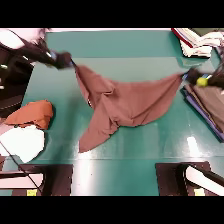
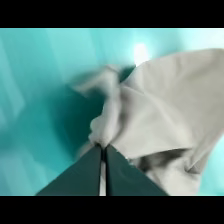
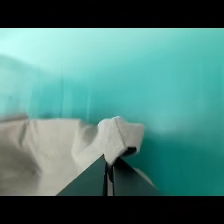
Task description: Fold the shirts.
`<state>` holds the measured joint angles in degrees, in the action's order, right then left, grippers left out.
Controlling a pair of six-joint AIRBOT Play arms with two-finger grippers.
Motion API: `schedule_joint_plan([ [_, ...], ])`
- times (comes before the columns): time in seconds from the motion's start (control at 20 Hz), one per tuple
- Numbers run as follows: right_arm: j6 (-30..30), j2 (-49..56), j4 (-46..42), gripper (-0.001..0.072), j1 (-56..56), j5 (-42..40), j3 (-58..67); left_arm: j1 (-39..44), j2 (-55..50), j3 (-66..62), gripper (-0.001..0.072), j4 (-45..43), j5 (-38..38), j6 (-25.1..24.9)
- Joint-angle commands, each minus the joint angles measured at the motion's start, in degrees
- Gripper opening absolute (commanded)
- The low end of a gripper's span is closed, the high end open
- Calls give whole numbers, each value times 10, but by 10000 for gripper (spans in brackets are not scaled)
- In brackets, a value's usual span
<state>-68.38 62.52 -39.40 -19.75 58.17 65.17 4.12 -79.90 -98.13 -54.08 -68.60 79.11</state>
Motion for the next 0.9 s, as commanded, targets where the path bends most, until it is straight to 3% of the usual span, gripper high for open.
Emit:
schedule_joint_plan([
  [0.0, 7, -101, 2, 19, -22, 55, 162, -13, 91, -130, 23, -8, 16, -1],
  [0.15, 3, -167, 2, 18, -64, 76, 300, -13, 189, -225, 23, -33, 61, -1],
  [0.45, -65, -197, 3, 17, -206, 132, 463, -13, 342, -228, 21, -134, 176, 3],
  [0.65, -116, -119, 4, 17, -253, 220, 570, -13, 343, -227, 21, -169, 175, 4],
  [0.85, -128, -59, -3, 17, -179, 233, 518, -13, 269, -185, 22, -168, 130, 16],
])
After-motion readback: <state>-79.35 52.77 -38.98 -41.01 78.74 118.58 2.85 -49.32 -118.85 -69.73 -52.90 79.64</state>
